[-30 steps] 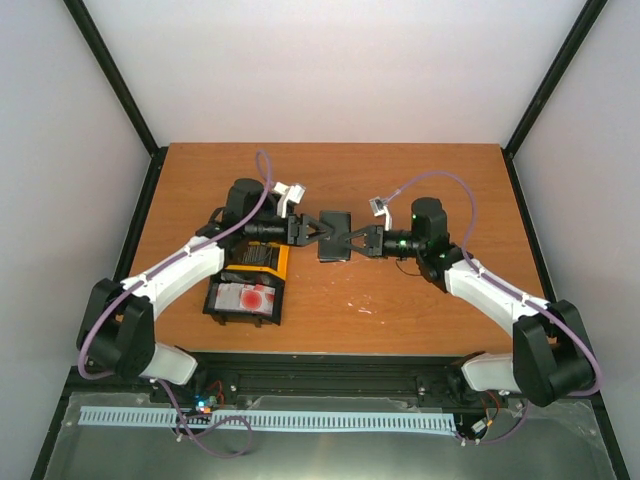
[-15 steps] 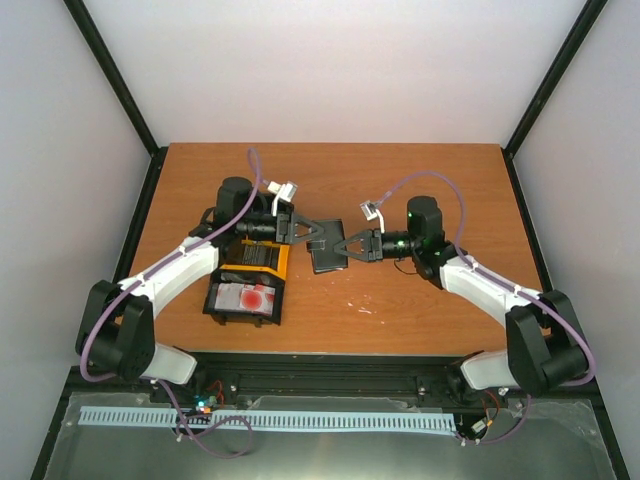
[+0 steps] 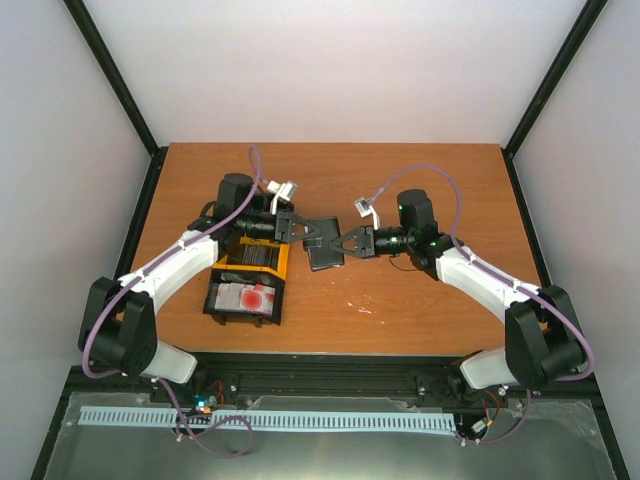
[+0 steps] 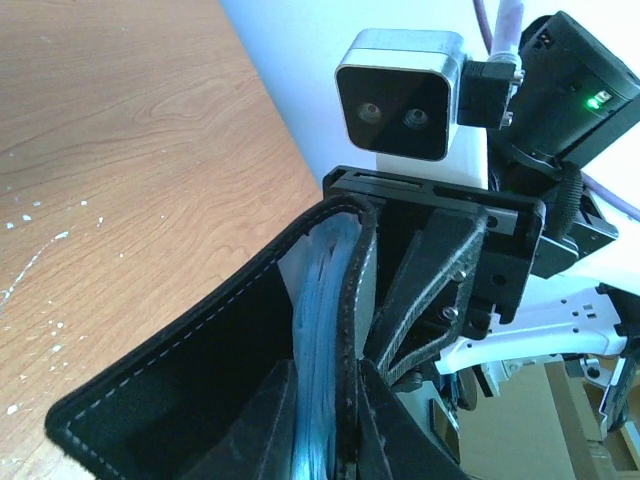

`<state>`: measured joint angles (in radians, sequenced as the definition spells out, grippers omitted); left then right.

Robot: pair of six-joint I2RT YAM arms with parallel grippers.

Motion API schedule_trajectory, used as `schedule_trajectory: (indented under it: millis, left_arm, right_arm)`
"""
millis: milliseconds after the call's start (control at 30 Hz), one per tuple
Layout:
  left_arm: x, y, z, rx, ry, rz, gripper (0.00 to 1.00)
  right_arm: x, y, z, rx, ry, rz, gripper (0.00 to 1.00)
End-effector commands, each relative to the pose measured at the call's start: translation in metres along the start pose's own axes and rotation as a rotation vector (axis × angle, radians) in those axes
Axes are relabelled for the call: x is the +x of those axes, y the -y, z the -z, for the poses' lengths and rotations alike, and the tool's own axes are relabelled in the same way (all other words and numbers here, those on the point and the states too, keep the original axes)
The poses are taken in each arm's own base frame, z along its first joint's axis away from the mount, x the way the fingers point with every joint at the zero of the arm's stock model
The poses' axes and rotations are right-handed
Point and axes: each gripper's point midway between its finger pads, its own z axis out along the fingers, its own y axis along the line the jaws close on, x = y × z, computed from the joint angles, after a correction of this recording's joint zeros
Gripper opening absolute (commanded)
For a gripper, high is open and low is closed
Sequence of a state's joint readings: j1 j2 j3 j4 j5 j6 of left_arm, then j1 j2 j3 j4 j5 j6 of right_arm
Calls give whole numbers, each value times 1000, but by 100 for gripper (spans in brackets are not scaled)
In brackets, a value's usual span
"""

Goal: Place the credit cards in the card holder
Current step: Close the card holder at the center of the board.

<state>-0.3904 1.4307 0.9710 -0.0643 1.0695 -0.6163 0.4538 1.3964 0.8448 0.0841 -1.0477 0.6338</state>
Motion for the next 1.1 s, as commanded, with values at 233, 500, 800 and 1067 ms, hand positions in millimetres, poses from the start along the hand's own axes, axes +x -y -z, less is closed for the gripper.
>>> schedule_trajectory:
  millis: [233,500,800,1067]
  left_arm:
    - [-29,-31,17,-183,25,176,4]
    - [-73,-6,19,-190,-11,210,5]
    - [-94,17,41,-80,33,310,7]
    - [-86,22,42,-40,42,397,8]
  right_arm:
    - [-37,24,28,385,189,161,71]
    - [-62,-26,57,755,344,746,70]
    - [-55,15,99,1246,143,1333,75]
    - [-60,17,41,1267,92,1772,79]
